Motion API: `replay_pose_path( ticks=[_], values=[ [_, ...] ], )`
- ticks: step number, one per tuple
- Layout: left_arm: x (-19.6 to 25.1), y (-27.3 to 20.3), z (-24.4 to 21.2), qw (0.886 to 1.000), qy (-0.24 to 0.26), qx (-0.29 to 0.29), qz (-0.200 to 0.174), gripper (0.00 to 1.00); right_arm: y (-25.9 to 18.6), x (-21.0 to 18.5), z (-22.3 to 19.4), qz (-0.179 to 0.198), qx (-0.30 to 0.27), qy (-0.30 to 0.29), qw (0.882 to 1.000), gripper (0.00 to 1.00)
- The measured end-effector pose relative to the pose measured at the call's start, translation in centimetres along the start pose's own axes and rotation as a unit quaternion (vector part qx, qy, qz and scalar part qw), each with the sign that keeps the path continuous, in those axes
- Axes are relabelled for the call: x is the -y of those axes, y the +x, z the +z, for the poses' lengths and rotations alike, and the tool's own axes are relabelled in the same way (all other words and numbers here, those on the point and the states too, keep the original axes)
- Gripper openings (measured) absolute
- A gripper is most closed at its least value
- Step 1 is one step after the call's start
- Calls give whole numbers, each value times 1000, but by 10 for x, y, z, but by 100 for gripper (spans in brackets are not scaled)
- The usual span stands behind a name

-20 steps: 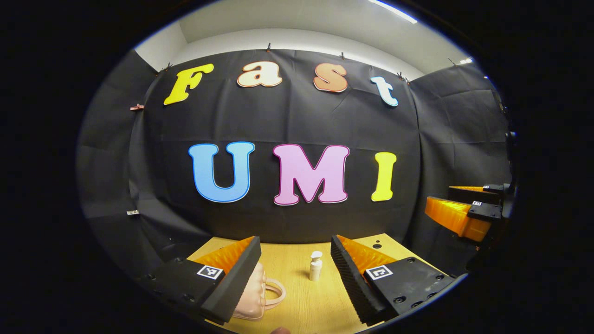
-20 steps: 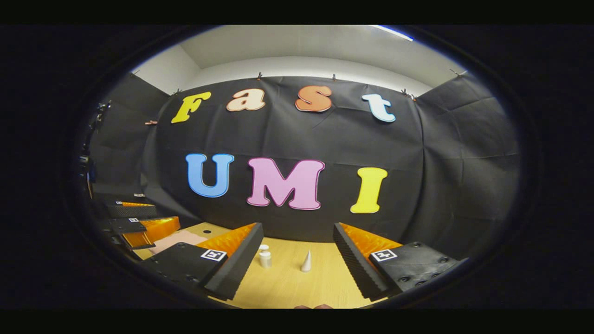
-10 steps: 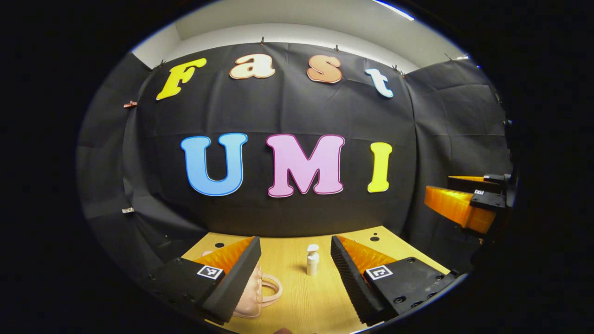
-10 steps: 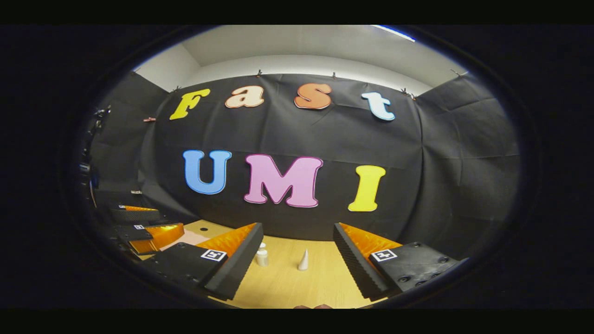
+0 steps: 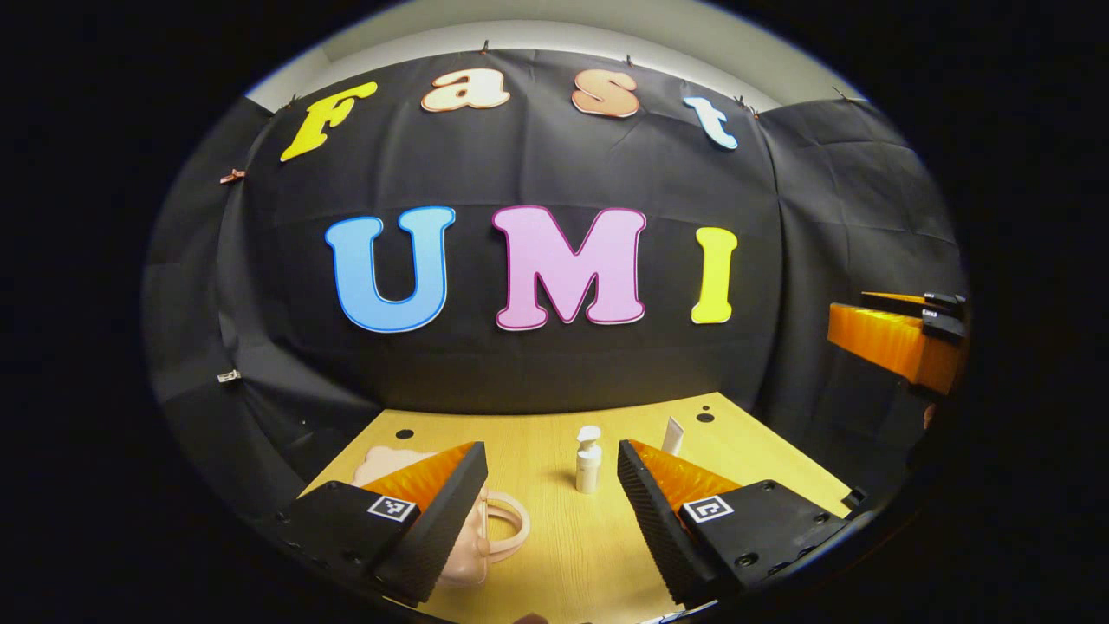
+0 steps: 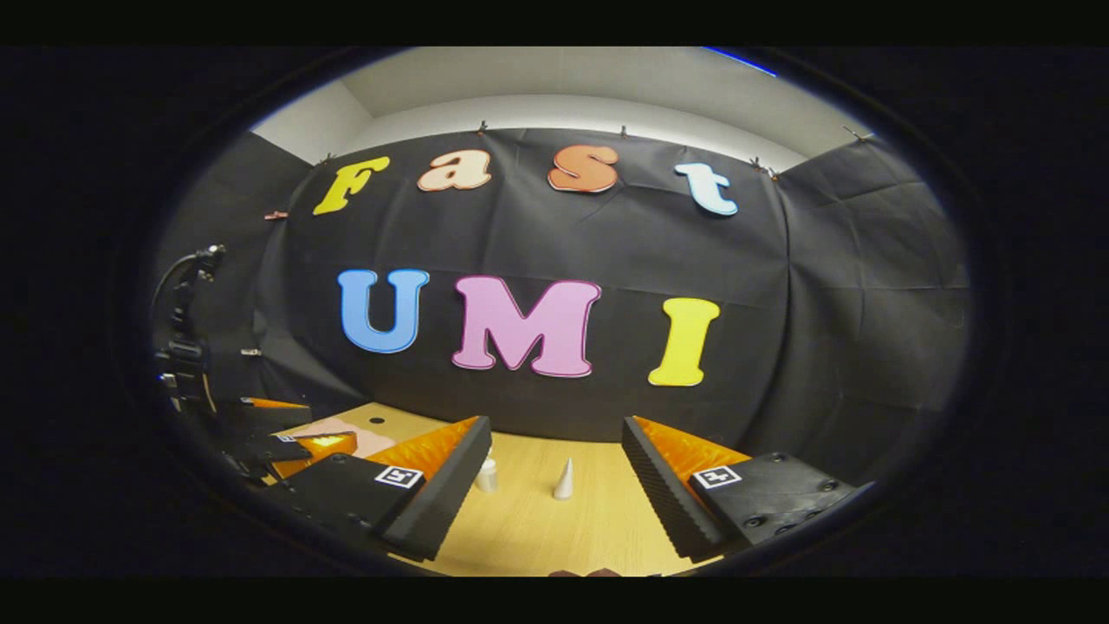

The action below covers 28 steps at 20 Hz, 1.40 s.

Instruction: First open the suitcase, pack the skin care products into it, and then close the suitcase.

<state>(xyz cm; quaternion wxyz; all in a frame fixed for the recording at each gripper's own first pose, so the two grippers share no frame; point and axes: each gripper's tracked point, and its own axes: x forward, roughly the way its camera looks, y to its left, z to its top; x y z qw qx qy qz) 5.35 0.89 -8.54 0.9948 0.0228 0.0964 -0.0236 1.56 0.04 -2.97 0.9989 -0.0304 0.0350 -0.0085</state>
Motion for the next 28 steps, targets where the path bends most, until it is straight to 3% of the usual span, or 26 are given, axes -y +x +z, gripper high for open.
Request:
replay_pose_path(
  ticks=[8, 15, 20, 28],
  values=[
    [1, 57, -71, 996, 29, -89, 0, 97, 7, 3, -8, -5, -9, -17, 1000, 97],
    [-14, 114, -164, 981, 21, -193, 8, 100, 16, 12, -27, -31, -41, -22, 998, 97],
    [-34, 149, -208, 970, 22, -242, 23, 100, 19, 5, -40, -20, -67, -20, 997, 97],
    [-35, 178, -239, 962, 66, -264, 14, 97, 17, -4, -43, -22, -91, -17, 995, 96]
  ],
)
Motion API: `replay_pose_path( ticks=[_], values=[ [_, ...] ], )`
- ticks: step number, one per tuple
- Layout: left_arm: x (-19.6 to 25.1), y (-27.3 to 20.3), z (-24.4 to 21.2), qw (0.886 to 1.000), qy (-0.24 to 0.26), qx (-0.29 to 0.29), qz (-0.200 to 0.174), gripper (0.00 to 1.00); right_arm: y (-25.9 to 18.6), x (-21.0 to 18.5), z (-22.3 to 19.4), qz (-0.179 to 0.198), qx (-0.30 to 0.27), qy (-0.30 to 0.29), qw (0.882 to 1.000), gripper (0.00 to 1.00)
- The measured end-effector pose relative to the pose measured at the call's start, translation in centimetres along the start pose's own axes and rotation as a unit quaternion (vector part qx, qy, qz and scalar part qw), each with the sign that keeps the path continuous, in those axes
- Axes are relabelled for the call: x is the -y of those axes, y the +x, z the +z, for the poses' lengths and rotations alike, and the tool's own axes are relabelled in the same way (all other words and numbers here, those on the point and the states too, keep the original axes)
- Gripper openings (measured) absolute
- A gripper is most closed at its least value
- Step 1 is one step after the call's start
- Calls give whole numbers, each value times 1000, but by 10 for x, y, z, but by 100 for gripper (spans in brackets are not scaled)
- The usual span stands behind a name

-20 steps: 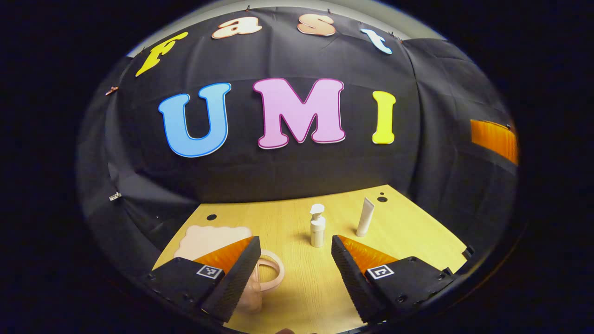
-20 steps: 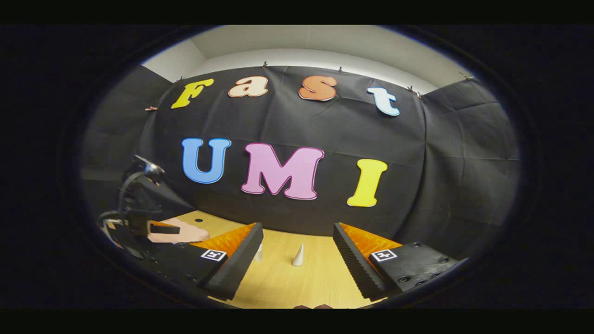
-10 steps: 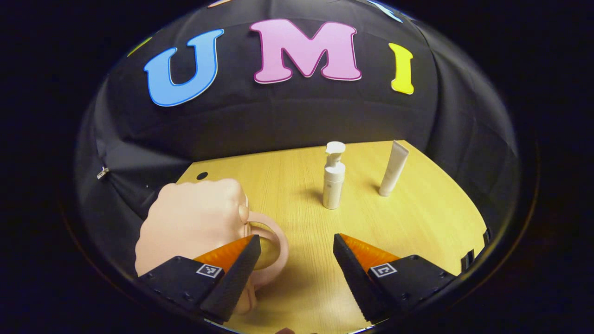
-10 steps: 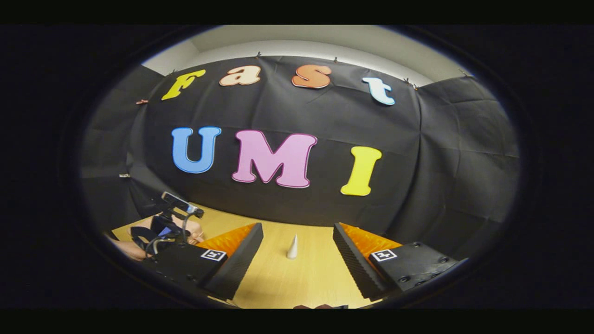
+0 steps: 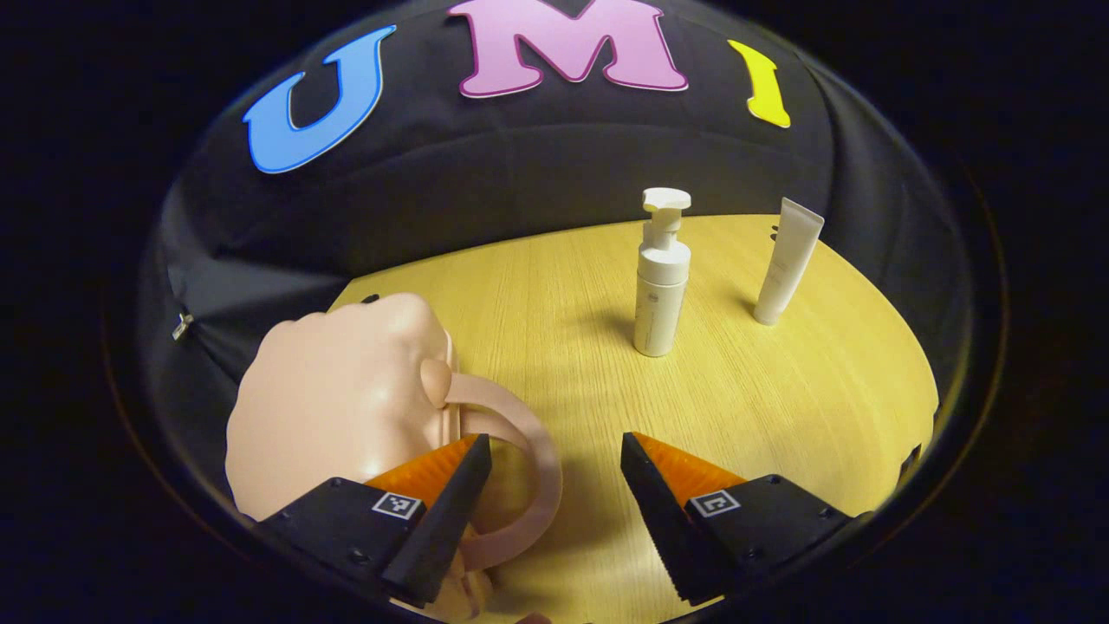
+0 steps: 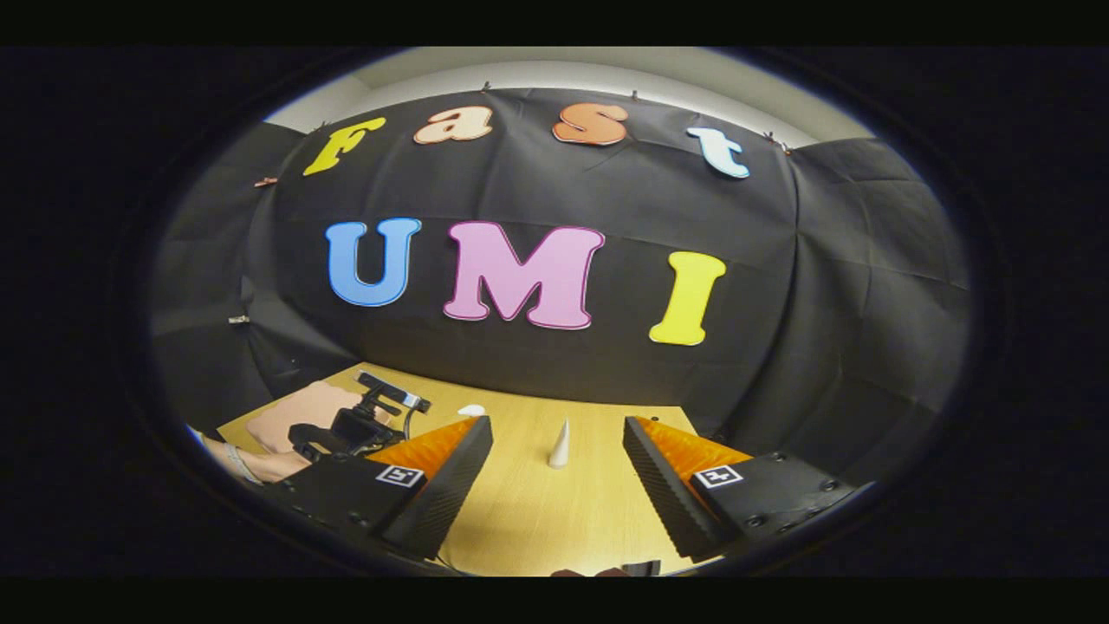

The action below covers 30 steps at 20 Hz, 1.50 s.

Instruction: First open the suitcase, pack the skin care products into it, and then close the suitcase.

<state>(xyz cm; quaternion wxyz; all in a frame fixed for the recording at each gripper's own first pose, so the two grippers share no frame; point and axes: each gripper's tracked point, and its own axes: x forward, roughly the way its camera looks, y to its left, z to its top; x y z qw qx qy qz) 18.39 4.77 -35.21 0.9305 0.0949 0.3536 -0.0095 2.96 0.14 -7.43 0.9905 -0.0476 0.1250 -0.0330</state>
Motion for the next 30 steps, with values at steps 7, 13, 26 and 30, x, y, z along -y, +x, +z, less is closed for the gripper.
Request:
replay_pose_path(
  ticks=[7, 13, 26, 30],
  values=[
    [13, 7, -18, 998, -25, -54, -12, 94, -6, 3, -2, -10, -5, -13, 1000, 97],
    [-8, 20, -26, 997, -7, -78, 3, 48, -8, 1, -1, -9, -7, -13, 1000, 96],
    [-120, -124, 97, 999, -8, 23, -24, 6, -1, -1, -6, 2, -2, 8, 1000, 97],
    [-209, -163, 112, 999, 2, 49, 6, 6, 10, -4, -8, 5, -6, 18, 1000, 96]
  ],
)
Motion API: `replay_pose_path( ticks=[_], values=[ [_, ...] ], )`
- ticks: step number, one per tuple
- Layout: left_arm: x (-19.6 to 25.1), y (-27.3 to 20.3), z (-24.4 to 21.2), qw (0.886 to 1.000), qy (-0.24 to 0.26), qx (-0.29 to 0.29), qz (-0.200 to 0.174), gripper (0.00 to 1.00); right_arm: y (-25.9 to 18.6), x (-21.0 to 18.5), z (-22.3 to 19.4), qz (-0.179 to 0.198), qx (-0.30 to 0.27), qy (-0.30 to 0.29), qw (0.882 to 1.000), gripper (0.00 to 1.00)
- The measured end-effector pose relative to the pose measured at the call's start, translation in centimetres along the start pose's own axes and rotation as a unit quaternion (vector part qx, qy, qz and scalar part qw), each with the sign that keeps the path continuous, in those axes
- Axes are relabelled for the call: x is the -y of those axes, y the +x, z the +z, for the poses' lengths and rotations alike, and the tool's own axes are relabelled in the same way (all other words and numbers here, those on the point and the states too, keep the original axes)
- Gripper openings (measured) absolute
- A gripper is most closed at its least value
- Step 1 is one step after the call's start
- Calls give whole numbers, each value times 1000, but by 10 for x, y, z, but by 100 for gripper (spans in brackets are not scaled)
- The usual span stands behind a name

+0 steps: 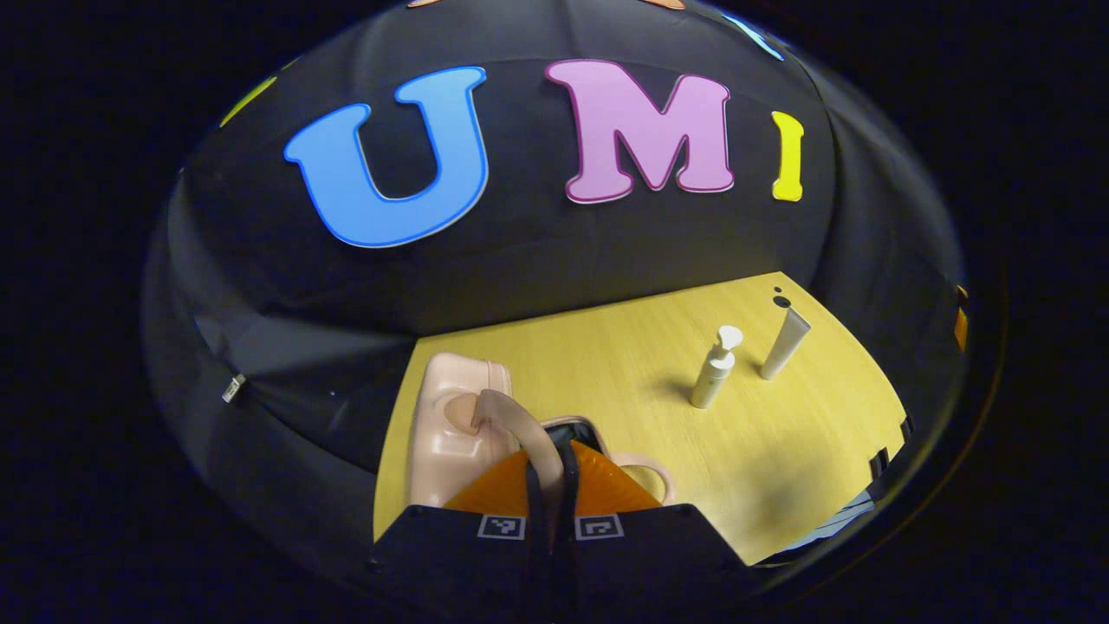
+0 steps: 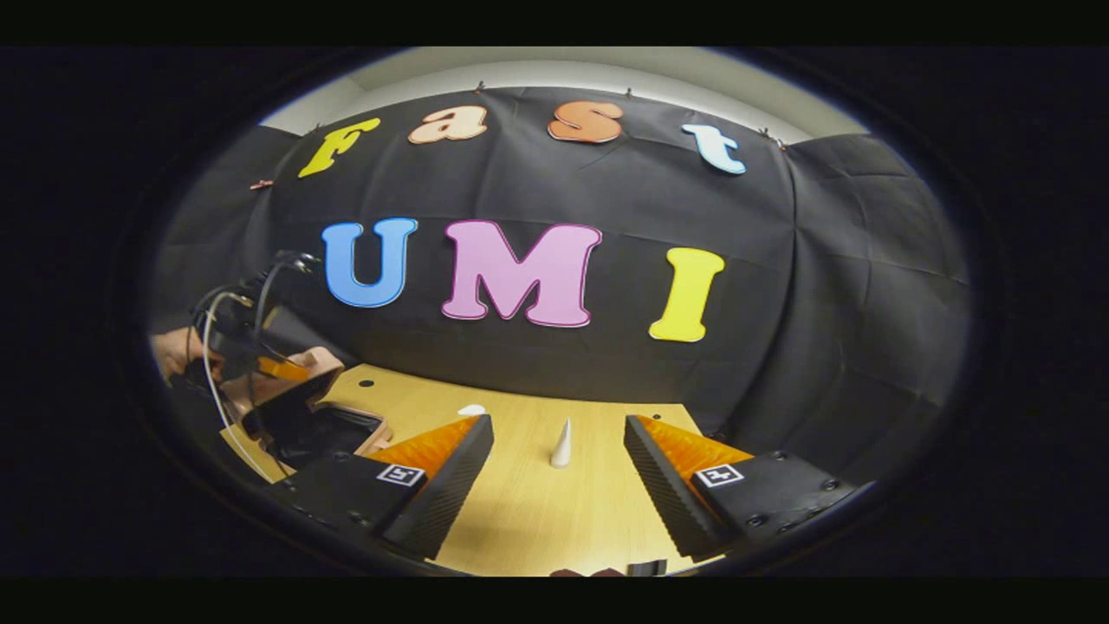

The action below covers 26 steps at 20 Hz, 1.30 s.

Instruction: First open the suitcase, pack the skin care products into it, and then close the suitcase.

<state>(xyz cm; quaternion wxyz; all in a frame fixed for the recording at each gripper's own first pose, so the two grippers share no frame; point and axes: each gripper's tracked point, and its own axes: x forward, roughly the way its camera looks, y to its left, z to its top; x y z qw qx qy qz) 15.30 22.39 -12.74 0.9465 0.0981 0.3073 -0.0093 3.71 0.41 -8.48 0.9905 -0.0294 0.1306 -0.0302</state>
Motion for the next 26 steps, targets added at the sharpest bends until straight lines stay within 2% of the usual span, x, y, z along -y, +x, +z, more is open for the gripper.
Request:
replay_pose_path(
  ticks=[2, 4, 5, 7, 8, 9, 13, 16, 18, 21, 23, 26],
  values=[
    [-49, -6, -6, 1000, -5, 4, 20, 10, 4, -5, 5, 4, 9, 2, 1000, 97],
    [-100, -8, -13, 998, -19, 5, 52, 2, 7, -10, 7, 10, 14, 1, 1000, 97],
    [-128, -9, -19, 997, -19, 5, 75, 6, 8, -14, 5, 13, 11, 0, 1000, 97],
    [-199, -11, -32, 992, -3, 0, 128, 6, 13, -25, 0, 23, 1, -2, 1000, 97],
    [-247, -4, -45, 985, 28, -9, 172, 6, 16, -31, 2, 26, 3, -7, 1000, 97],
    [-270, 2, -52, 981, 41, -17, 190, 6, 18, -34, 1, 28, 0, -11, 1000, 96],
    [-325, 44, -93, 980, 38, -46, 191, 6, 27, -50, -2, 44, -16, -19, 999, 97],
    [-369, 82, -149, 979, 28, -81, 184, 6, 33, -48, 6, 42, -28, 35, 998, 97],
    [-383, 112, -191, 979, -12, -108, 173, 6, 38, -37, 4, 20, -51, 71, 996, 97],
    [-383, 134, -240, 974, -54, -154, 157, 8, 46, -11, 3, -26, -67, 75, 995, 97],
    [-383, 149, -267, 968, -62, -186, 154, 9, 50, 1, -2, -49, -76, 70, 993, 98],
    [-390, 158, -267, 967, -57, -182, 167, 13, 52, 3, -13, -58, -97, 91, 989, 98]
  ],
)
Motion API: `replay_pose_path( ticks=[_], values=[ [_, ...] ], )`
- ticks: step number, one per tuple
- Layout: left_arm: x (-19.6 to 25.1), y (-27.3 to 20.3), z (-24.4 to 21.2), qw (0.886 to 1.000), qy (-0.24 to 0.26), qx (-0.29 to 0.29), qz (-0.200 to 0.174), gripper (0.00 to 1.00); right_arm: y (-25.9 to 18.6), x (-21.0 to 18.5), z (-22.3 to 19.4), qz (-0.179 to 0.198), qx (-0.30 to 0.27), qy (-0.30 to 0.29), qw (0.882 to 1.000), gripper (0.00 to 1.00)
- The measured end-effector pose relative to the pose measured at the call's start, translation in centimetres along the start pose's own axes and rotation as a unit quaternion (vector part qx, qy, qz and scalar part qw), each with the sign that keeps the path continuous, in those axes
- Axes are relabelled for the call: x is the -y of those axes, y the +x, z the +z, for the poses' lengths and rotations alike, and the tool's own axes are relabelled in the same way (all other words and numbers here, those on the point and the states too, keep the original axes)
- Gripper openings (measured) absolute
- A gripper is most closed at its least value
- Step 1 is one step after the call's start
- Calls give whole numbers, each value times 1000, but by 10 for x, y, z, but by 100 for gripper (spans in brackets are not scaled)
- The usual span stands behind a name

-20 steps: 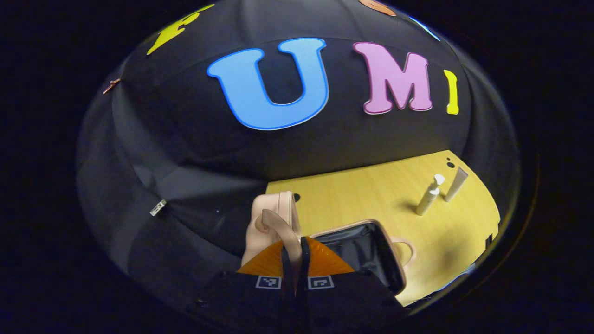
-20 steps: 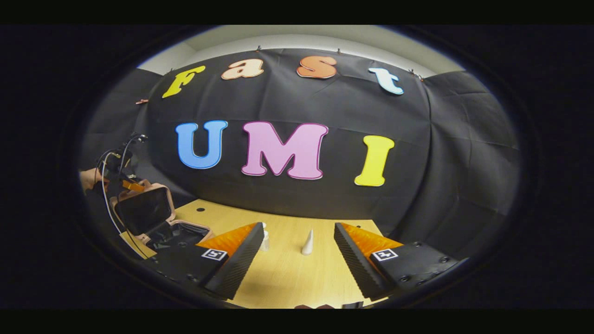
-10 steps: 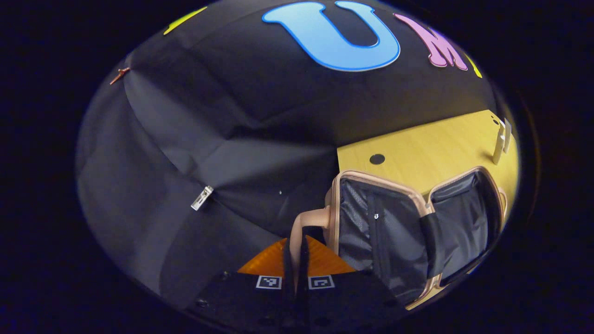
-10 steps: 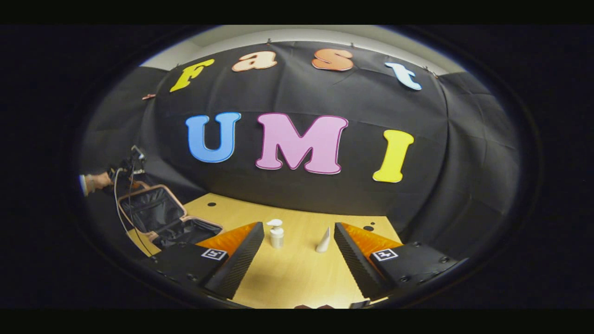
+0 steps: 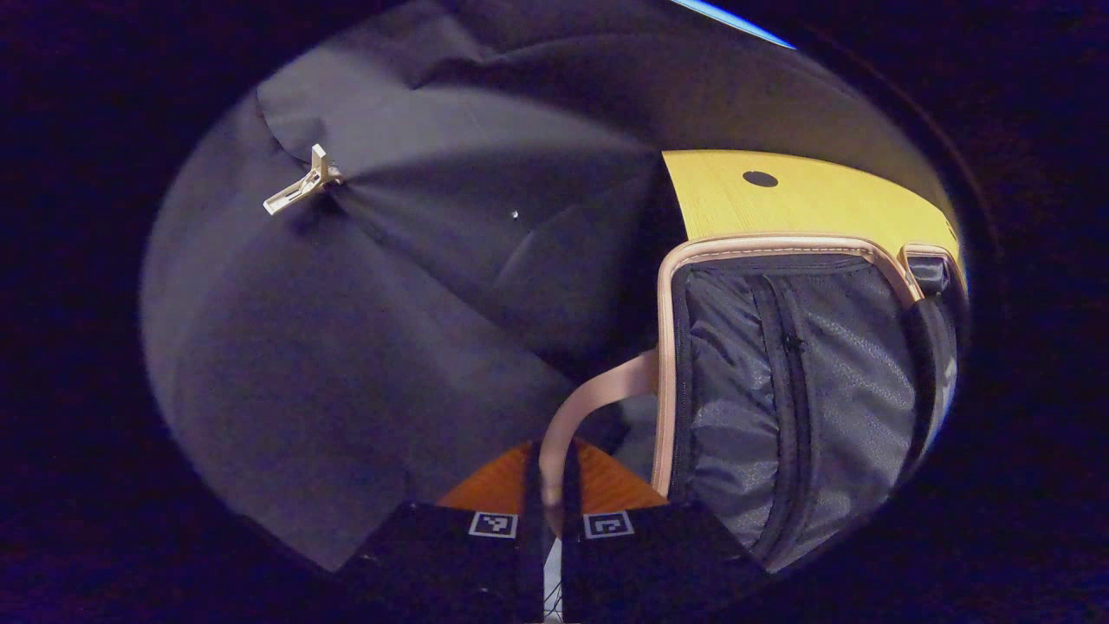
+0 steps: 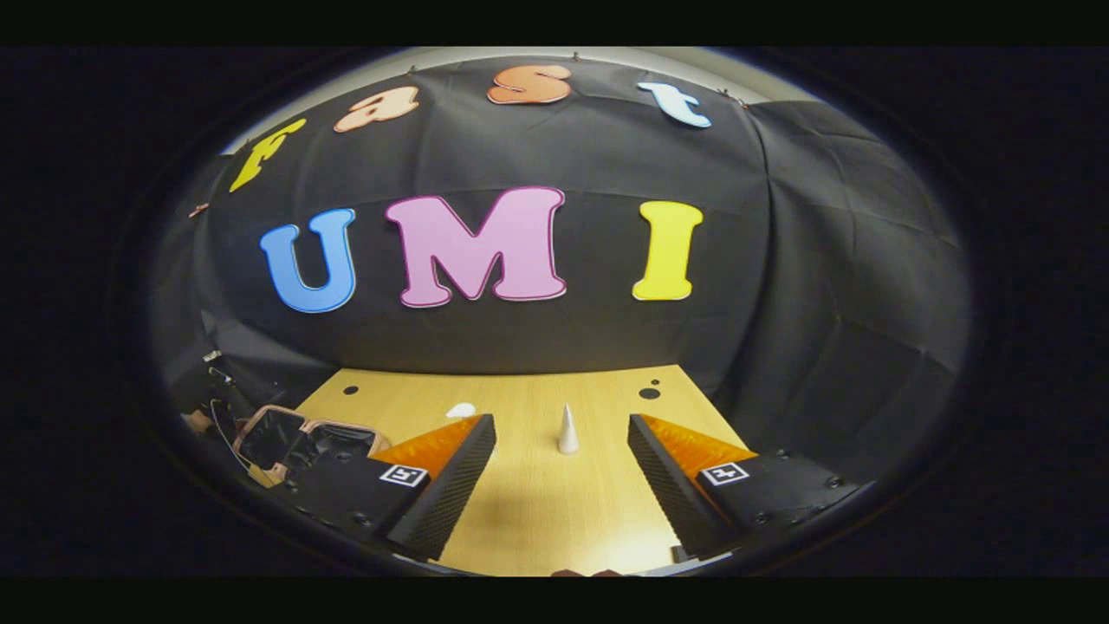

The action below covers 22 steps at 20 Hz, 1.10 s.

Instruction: First open the suitcase, pack the skin care products into it, and then close the suitcase.

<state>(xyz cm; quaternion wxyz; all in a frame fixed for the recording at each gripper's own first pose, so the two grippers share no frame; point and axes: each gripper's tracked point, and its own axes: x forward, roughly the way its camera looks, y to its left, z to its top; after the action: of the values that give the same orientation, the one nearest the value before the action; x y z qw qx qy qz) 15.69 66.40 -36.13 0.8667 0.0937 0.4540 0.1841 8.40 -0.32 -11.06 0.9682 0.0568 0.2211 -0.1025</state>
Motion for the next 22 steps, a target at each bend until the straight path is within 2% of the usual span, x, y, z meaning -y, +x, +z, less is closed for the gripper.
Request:
replay_pose_path(
  ticks=[3, 8, 9, 10, 13, 15, 18, 22],
  values=[
    [-10, -3, -5, 1000, 7, 1, 9, 21, 5, 1, -5, -6, -11, 17, 1000, 97],
    [-34, -39, 24, 997, 27, 57, 44, 97, 5, 2, -8, -9, -4, 12, 1000, 97],
    [-36, -54, 37, 995, 35, 80, 53, 98, 6, 2, -10, -9, -3, 9, 1000, 97],
    [-29, -72, 53, 992, 40, 106, 47, 98, 7, 2, -14, -8, -5, 5, 1000, 97],
    [23, -144, 103, 979, 55, 195, -12, 98, 12, 1, -25, -6, -7, -4, 1000, 98],
    [90, -198, 131, 965, 66, 248, -57, 98, 19, -1, -32, -3, -10, -15, 1000, 97],
    [219, -272, 155, 932, 84, 317, -157, 98, 35, -6, -40, 9, -9, -36, 999, 97],
    [379, -362, 167, 894, 102, 359, -248, 98, 53, -12, -43, 24, 0, -36, 999, 98]
  ],
)
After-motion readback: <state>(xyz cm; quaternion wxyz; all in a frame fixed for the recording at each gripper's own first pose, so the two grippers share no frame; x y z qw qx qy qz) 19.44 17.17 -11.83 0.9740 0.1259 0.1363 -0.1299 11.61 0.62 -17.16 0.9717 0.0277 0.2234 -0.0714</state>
